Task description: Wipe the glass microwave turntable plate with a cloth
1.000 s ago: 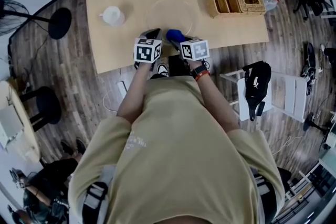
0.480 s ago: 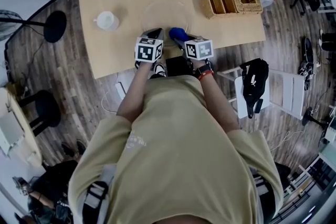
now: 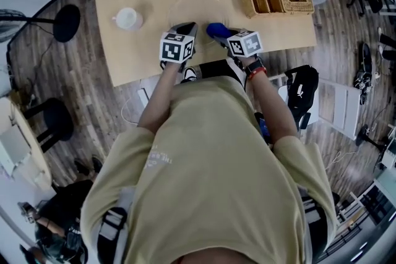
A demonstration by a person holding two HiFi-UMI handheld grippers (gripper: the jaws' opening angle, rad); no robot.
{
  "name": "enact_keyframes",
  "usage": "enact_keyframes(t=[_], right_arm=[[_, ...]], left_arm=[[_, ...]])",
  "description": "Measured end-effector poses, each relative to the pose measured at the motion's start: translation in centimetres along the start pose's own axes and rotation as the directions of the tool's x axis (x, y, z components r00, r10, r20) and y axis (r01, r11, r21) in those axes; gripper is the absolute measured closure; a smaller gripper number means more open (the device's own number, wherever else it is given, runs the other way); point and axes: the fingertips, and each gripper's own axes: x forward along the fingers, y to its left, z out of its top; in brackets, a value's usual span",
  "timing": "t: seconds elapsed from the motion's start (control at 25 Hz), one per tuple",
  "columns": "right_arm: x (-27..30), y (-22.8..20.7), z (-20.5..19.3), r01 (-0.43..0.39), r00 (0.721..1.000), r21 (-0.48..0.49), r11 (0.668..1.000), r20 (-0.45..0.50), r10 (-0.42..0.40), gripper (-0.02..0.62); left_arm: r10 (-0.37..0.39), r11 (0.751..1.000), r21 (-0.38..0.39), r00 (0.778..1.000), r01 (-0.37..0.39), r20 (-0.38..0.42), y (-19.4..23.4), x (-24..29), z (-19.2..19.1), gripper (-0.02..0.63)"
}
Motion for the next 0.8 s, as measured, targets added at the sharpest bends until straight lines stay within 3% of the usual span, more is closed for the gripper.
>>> enact_keyframes(t=[0.36, 0.52, 0.64, 0.8], right_arm=[[0.3, -0.9, 0.8, -0.082, 0.985, -0.172, 0.982, -0.163, 0.054, 0.443], [0.0, -2.1, 1.3, -0.066, 0.976, -0.145, 0.987, -0.217, 0.033, 0.442], [-0.3, -2.5, 4.2, -0.043, 0.985, -0.091, 0.995, -0.173, 0.027, 0.442], [-1.1, -2.3, 10.7, 0.021, 1.000, -0.079, 0.997, 0.002, -0.021, 0.442]], left_arm=[[0.045, 0.999, 0.004, 0.999, -0.045, -0.017, 1.4, -1.3, 0.8, 0.588], [0.076, 0.997, -0.004, 0.997, -0.076, -0.004, 2.4, -1.5, 1.9, 0.588], [0.102, 0.995, -0.015, 0.995, -0.102, 0.017, 3.4, -1.4, 3.9, 0.588], [0.152, 0.988, -0.024, 0.985, -0.151, 0.081, 5.2, -2.4, 7.7, 0.588]])
